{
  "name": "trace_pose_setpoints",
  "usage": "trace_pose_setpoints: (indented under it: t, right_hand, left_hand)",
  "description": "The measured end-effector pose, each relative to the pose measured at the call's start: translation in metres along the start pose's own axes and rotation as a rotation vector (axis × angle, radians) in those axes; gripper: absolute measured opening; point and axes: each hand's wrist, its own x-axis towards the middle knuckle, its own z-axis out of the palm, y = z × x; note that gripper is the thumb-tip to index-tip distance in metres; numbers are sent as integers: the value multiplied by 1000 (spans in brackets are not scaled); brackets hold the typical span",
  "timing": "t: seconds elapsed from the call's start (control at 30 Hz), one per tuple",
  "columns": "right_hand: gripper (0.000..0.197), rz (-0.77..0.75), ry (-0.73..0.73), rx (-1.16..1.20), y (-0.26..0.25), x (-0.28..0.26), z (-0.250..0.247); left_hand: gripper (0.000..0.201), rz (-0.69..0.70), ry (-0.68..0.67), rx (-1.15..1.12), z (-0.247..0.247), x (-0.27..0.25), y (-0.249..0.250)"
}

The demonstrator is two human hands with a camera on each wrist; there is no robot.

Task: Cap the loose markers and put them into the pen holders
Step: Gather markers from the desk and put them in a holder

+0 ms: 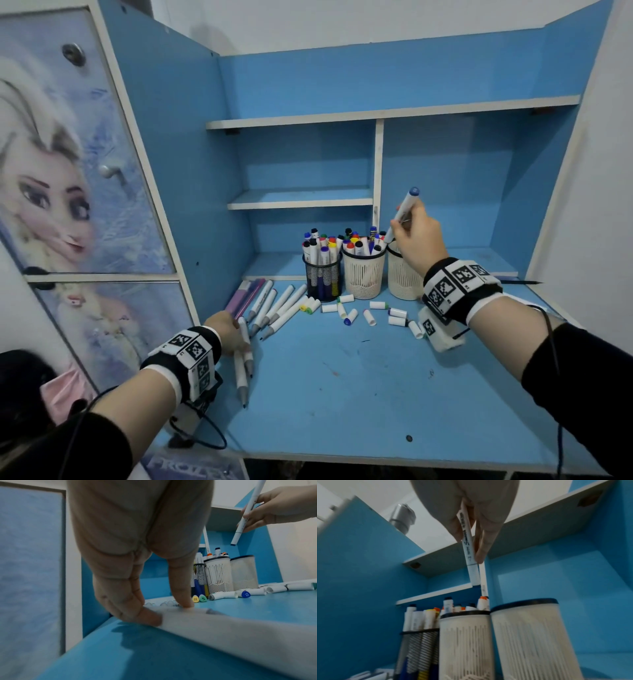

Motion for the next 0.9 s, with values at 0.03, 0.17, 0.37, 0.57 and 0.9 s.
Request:
trace_pose_setpoints:
  t: [0.03, 0.17, 0.37, 0.57, 0.9]
  right_hand:
    - [24, 2, 30, -3, 5, 3, 1]
    - [32, 13, 148, 2, 26, 9, 5]
    - [78, 64, 168, -27, 47, 0, 6]
    - [63, 67, 96, -187, 73, 5, 6]
    - [27, 97, -40, -264, 86, 13, -1]
  left_hand:
    - [34, -18, -3, -27, -1, 1, -1]
    - [36, -82, 6, -101, -5, 3, -5]
    - [39, -123, -16, -229, -5, 12, -15]
    - [15, -120, -68, -328, -9, 3, -15]
    - [20, 257, -124, -799, -39, -29, 8]
